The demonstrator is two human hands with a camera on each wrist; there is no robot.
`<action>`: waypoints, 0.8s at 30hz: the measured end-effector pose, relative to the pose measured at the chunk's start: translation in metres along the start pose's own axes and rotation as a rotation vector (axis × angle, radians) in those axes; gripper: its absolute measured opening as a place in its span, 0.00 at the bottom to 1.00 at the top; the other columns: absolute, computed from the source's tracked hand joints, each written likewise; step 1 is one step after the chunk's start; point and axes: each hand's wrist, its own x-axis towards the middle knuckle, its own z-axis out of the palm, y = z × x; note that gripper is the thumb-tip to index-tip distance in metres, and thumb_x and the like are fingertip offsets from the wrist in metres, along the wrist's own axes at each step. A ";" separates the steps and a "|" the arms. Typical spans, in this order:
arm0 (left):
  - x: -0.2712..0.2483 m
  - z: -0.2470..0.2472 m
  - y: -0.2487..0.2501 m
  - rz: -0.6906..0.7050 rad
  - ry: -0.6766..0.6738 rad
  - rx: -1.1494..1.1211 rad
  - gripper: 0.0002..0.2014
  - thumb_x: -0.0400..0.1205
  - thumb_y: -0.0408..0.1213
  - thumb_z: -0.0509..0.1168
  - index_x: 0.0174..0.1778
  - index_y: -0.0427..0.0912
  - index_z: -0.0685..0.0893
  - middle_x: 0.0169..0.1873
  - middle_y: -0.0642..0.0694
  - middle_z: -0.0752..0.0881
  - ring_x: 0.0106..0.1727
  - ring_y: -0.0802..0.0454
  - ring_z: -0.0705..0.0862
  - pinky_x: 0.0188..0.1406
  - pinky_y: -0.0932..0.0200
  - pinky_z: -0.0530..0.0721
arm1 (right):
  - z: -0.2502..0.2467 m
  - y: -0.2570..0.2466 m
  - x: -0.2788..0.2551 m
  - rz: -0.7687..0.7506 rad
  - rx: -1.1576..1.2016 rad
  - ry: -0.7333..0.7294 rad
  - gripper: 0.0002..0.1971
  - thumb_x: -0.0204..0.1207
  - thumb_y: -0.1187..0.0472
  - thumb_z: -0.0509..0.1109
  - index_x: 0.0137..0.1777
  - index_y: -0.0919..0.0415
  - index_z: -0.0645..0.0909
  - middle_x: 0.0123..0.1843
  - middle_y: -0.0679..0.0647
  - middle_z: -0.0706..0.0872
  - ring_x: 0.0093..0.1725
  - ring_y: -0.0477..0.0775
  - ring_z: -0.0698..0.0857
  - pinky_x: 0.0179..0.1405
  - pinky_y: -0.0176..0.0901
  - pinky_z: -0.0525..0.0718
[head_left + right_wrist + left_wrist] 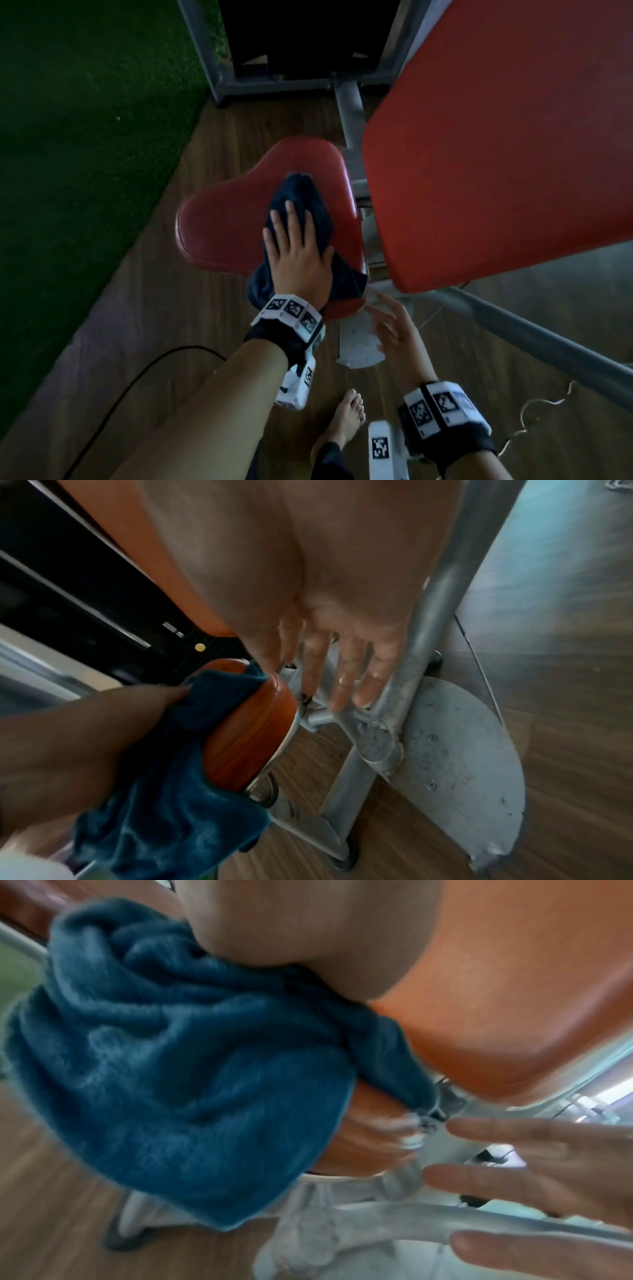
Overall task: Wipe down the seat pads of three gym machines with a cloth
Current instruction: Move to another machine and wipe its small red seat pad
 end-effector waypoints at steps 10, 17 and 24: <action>0.041 -0.097 -0.106 -0.152 0.023 -0.347 0.26 0.83 0.58 0.58 0.78 0.60 0.64 0.83 0.51 0.54 0.82 0.42 0.56 0.79 0.35 0.52 | 0.063 -0.075 0.021 -0.500 -0.472 0.176 0.29 0.77 0.40 0.57 0.79 0.40 0.62 0.81 0.44 0.61 0.80 0.51 0.63 0.78 0.56 0.67; 0.056 -0.089 -0.159 -0.135 -0.266 -0.290 0.38 0.80 0.57 0.64 0.82 0.62 0.50 0.82 0.49 0.48 0.80 0.34 0.54 0.76 0.36 0.60 | 0.091 -0.072 0.089 -0.499 -1.046 0.011 0.34 0.79 0.31 0.44 0.84 0.36 0.43 0.86 0.49 0.33 0.85 0.58 0.39 0.83 0.61 0.44; 0.061 -0.093 -0.164 -0.156 -0.408 -0.298 0.40 0.80 0.61 0.60 0.82 0.67 0.42 0.82 0.55 0.40 0.80 0.34 0.50 0.76 0.34 0.58 | 0.095 -0.053 0.078 -0.214 -0.939 0.297 0.38 0.73 0.24 0.40 0.83 0.35 0.45 0.87 0.57 0.40 0.84 0.66 0.47 0.81 0.65 0.55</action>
